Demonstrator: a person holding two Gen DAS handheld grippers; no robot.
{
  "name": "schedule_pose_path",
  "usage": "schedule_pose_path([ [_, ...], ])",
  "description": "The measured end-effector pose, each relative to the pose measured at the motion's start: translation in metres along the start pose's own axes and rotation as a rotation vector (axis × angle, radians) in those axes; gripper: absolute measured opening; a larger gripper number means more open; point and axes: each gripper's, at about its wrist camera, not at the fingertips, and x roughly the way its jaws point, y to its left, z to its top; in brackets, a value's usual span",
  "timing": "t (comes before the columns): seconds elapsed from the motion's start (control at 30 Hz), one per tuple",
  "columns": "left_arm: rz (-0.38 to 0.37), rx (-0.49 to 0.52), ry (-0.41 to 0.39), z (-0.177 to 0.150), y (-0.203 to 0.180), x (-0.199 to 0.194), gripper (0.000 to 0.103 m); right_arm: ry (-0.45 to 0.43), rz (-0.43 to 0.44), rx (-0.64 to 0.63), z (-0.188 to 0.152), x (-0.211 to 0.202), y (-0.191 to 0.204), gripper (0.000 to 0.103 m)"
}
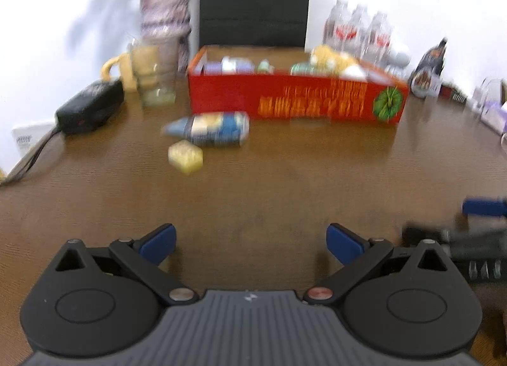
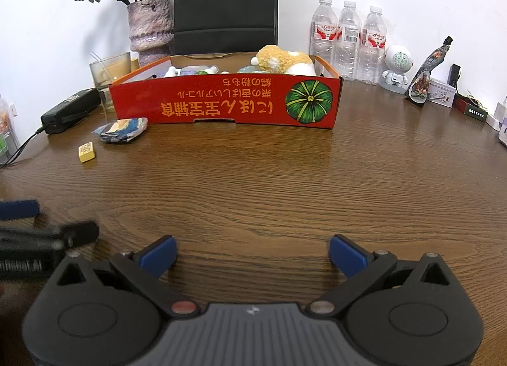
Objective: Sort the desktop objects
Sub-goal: 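Grasp the yellow soap bar with the left tool while the right tool grasps the blue packet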
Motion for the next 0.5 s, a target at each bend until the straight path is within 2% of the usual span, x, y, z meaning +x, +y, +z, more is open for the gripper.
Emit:
schedule_pose_path([
  [0.07,0.081,-0.042,0.0,0.016,0.012,0.015,0.103,0.0,-0.001,-0.001,0.0,0.0,-0.001,0.103],
  [0.1,0.087,-0.07,0.012,0.024,0.018,0.023,0.099,0.0,-0.001,0.0,0.0,0.0,-0.001,0.103],
  [0.23,0.092,-0.121,0.056,0.047,0.036,0.052,0.058,0.006,0.011,-0.014,0.005,0.005,0.0,0.103],
  [0.33,0.128,-0.118,0.055,0.051,0.038,0.062,0.056,0.04,0.029,-0.039,0.021,0.017,0.004,0.103],
  [0.37,0.139,-0.11,0.05,0.051,0.038,0.063,0.053,0.047,0.038,-0.044,0.027,0.023,0.006,0.103],
  [0.4,0.151,-0.103,0.045,0.051,0.037,0.064,0.04,0.053,0.049,-0.047,0.034,0.028,0.008,0.103],
  [0.43,0.162,-0.095,0.041,0.051,0.037,0.066,0.035,0.05,0.07,-0.05,0.043,0.035,0.012,0.102],
  [0.5,0.175,-0.102,0.036,0.05,0.04,0.065,0.035,0.043,0.127,-0.061,0.063,0.05,0.022,0.1],
])
